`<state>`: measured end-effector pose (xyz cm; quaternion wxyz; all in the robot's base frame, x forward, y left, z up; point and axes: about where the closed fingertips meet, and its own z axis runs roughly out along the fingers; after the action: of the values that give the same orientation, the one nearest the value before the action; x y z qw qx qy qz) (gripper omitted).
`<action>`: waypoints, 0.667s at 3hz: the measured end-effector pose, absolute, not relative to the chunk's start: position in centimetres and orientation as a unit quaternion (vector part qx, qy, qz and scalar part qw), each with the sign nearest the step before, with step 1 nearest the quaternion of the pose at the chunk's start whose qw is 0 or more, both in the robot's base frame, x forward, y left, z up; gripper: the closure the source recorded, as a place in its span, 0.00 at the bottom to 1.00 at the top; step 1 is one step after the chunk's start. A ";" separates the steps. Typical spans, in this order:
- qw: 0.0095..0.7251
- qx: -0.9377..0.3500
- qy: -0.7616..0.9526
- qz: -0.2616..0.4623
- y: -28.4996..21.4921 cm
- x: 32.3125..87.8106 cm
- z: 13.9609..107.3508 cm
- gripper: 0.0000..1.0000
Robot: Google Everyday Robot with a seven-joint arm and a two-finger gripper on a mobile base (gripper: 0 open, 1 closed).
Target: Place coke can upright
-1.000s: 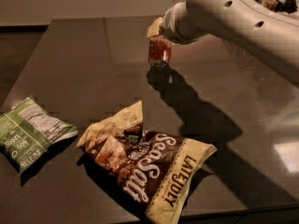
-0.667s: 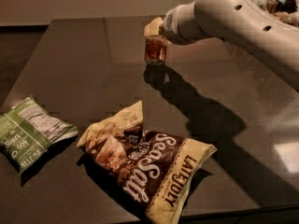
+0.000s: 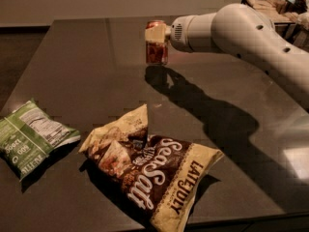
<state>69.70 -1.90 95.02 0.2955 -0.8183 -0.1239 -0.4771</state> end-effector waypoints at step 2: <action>0.261 -0.759 -0.230 -0.550 -1.1 69.0 94.6 1.00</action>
Offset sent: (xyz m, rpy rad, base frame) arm -0.0133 0.0092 -0.0098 -0.1777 -0.3876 0.1701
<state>68.96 -1.09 94.62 0.2609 -0.7591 -0.2297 -0.5504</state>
